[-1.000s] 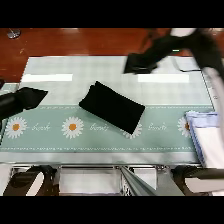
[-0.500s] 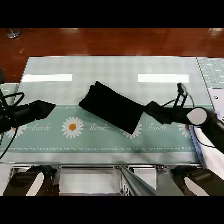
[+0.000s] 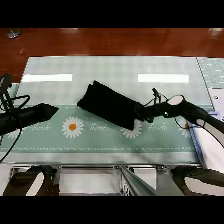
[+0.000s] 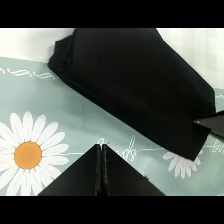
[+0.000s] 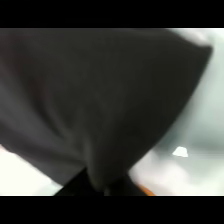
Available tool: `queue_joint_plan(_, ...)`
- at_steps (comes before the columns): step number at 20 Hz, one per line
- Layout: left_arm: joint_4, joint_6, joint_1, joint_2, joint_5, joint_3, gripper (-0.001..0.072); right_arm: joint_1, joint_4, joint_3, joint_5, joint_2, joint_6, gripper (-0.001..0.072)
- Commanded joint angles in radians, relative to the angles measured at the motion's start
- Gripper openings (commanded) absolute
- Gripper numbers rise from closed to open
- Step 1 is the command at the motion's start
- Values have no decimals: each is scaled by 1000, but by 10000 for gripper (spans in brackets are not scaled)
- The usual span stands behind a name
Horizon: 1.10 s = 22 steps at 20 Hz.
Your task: Fold the shirts.
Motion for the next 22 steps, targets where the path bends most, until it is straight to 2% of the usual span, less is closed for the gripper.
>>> queue_joint_plan(1,-3,0,-1,0,3,-1,25,5,19,193,138,-95,-124,20)
queue_joint_plan(3,-3,0,-1,0,3,-1,25,5,-69,374,222,-73,-115,20)
queue_joint_plan(6,-4,0,-1,0,-2,-1,25,-4,-386,707,291,-17,103,20)
queue_joint_plan(8,-4,0,-1,0,-4,-1,25,-22,-544,948,443,-22,192,20)
queue_joint_plan(11,-4,0,-1,0,-5,-1,26,-92,-671,1174,683,-14,269,20)
queue_joint_plan(17,-3,1,-1,0,-4,-1,25,-406,-824,1208,897,153,362,20)
queue_joint_plan(20,-3,1,-1,0,-4,-1,26,-615,-868,1186,1011,222,359,20)
queue_joint_plan(22,-3,1,-1,0,-4,-1,25,-733,-890,1103,1011,303,356,20)
